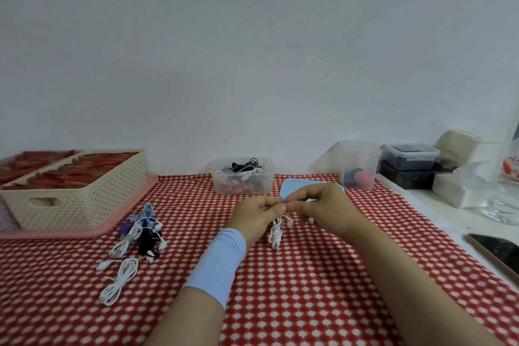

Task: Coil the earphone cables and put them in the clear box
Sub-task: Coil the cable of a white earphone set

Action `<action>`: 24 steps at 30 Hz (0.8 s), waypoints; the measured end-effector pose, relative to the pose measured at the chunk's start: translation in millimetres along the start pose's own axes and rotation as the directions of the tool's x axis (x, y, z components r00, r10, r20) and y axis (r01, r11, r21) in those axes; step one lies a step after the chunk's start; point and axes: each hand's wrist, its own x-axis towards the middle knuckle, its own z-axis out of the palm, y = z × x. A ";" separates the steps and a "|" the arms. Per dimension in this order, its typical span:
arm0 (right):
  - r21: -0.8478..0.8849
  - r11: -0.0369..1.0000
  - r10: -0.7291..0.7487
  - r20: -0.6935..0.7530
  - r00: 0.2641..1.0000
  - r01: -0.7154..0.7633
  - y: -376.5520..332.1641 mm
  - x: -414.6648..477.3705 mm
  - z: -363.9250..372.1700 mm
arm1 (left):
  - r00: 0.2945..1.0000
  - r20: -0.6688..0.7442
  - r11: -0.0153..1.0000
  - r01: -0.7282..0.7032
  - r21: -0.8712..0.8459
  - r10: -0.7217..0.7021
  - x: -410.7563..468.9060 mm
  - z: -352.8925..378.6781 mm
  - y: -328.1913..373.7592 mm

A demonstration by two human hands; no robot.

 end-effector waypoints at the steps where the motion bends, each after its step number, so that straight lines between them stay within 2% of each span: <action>1: -0.023 1.000 -0.005 0.006 1.000 0.005 0.1 -0.1 0.5 | 1.000 0.004 1.000 -0.003 0.003 0.003 -0.2 0.4 -0.2; 4: -0.033 0.998 0.050 0.029 0.998 -0.049 0.3 1.6 -5.2 | 1.000 0.009 1.000 -0.020 -0.002 0.020 -1.2 -0.9 0.4; 6: -0.051 0.995 0.086 -0.052 0.995 -0.089 4.0 5.6 -17.9 | 0.999 0.018 0.999 -0.039 0.007 0.039 -2.0 -3.7 0.7; 8: -0.173 0.979 0.076 -0.166 0.983 -0.105 11.0 8.5 -32.8 | 0.998 0.019 0.997 -0.058 0.046 0.057 -2.2 -6.0 0.3; 10: -0.272 0.953 0.079 -0.197 0.977 -0.132 19.7 10.7 -42.1 | 0.998 0.007 0.994 -0.066 0.089 0.065 -1.3 -7.4 0.5; 13: -0.502 0.842 0.134 -0.159 0.978 -0.197 30.1 13.1 -47.0 | 0.999 -0.007 0.989 -0.044 0.140 0.045 -1.3 -8.1 1.4; 16: -0.635 0.738 0.219 -0.093 0.971 -0.228 28.6 12.1 -49.4 | 1.000 -0.001 0.986 -0.019 0.165 0.019 -2.4 -8.3 2.8; 19: -0.726 0.653 0.301 -0.013 0.953 -0.216 26.1 9.8 -48.5 | 0.999 0.019 0.984 -0.040 0.174 0.037 -3.9 -8.8 4.2; 24: -0.759 0.608 0.315 -0.039 0.948 -0.233 25.4 11.8 -46.8 | 0.997 0.021 0.977 -0.071 0.201 0.069 -5.5 -10.4 6.0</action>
